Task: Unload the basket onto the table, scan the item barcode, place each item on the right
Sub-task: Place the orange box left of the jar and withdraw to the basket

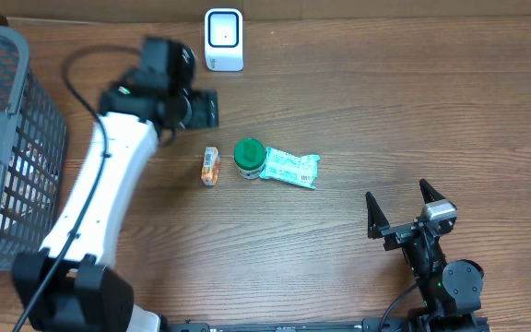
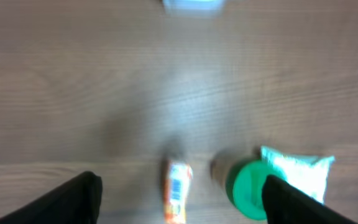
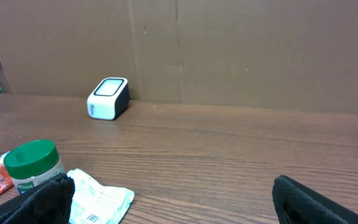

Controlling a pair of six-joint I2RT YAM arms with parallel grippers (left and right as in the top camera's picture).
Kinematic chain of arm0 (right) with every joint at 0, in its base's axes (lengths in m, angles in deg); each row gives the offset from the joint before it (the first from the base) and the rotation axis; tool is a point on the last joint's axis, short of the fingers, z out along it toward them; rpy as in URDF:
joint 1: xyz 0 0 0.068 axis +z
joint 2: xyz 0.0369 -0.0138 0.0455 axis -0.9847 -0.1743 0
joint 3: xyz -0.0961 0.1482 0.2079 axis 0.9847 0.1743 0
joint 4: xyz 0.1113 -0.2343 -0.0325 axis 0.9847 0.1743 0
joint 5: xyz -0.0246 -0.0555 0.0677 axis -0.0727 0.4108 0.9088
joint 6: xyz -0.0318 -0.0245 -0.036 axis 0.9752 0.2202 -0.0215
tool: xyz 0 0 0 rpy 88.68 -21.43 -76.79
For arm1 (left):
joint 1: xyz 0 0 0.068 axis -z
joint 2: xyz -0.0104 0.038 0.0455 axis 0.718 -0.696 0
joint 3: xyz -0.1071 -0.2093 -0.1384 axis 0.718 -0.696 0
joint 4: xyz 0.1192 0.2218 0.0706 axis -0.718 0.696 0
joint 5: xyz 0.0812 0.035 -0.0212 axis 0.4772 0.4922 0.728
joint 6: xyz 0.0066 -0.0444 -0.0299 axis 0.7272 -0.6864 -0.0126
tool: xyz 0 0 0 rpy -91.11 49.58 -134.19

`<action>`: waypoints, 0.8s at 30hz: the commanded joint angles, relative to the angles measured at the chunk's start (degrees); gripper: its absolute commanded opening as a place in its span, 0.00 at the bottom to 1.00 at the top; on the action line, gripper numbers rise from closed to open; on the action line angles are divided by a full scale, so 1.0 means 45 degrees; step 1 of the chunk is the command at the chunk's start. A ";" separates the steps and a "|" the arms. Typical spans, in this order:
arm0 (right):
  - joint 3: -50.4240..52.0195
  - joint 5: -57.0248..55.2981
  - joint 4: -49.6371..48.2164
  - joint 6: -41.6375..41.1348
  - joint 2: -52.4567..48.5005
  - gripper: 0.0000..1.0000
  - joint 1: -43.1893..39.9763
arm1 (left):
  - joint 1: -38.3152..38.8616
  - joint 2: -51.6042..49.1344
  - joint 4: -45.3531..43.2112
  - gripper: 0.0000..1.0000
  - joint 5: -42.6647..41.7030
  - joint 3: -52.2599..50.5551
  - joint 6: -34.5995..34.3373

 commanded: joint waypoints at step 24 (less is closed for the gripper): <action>0.0131 0.0058 -0.0058 0.0010 0.0092 1.00 -0.0019 | -1.1234 -0.2079 0.1540 0.75 0.1200 0.4376 0.0185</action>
